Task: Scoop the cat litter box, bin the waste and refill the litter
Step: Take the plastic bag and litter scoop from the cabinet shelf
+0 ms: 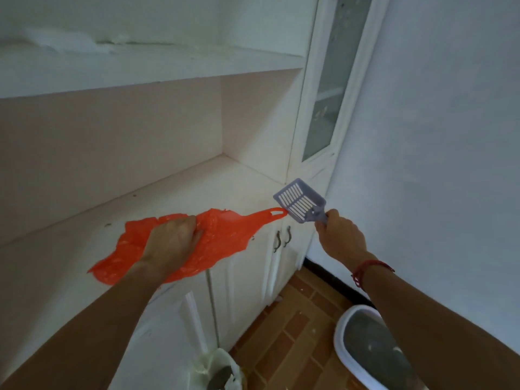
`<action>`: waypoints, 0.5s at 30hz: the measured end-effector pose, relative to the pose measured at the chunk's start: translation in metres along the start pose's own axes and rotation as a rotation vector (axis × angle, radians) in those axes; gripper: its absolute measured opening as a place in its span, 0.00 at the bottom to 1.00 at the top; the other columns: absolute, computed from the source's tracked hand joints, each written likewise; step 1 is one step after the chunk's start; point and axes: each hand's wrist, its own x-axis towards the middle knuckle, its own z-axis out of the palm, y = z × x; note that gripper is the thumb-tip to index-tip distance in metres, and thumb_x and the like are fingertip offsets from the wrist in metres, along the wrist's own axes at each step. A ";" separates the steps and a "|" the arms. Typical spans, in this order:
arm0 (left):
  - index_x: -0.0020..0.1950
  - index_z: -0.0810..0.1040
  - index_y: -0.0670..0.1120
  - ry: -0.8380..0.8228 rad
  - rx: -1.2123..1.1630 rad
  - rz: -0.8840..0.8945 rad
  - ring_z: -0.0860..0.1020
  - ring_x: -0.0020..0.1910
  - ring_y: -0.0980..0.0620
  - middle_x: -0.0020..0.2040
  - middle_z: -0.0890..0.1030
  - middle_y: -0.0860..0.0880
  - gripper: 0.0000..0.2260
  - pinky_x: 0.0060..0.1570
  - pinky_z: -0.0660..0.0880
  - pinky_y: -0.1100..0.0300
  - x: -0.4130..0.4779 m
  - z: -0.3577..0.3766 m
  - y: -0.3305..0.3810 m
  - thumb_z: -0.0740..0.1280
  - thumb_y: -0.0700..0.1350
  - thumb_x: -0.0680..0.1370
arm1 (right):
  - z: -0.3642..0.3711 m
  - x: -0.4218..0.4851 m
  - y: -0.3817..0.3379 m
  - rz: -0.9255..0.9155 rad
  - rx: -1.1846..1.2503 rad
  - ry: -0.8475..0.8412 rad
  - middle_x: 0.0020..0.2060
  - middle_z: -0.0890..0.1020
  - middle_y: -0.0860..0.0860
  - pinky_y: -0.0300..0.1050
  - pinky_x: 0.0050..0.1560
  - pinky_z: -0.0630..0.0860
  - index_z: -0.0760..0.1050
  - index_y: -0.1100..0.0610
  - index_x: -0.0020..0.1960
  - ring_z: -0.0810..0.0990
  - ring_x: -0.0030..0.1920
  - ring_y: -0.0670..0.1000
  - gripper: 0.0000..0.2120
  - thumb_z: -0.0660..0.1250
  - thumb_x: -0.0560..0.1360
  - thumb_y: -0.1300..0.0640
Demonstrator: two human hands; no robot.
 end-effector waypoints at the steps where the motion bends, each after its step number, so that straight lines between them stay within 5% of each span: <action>1: 0.44 0.76 0.42 -0.002 -0.013 0.034 0.80 0.39 0.41 0.41 0.81 0.43 0.11 0.37 0.73 0.52 0.001 0.002 0.009 0.62 0.47 0.81 | -0.007 -0.012 0.012 0.033 -0.014 0.009 0.40 0.75 0.51 0.44 0.38 0.68 0.65 0.56 0.48 0.74 0.38 0.52 0.11 0.55 0.82 0.49; 15: 0.41 0.77 0.40 -0.116 -0.213 0.435 0.80 0.37 0.39 0.38 0.81 0.41 0.09 0.37 0.73 0.50 0.005 0.068 0.206 0.65 0.43 0.79 | -0.089 -0.174 0.195 0.514 -0.112 0.138 0.45 0.80 0.57 0.46 0.38 0.67 0.64 0.57 0.48 0.74 0.39 0.56 0.10 0.57 0.82 0.50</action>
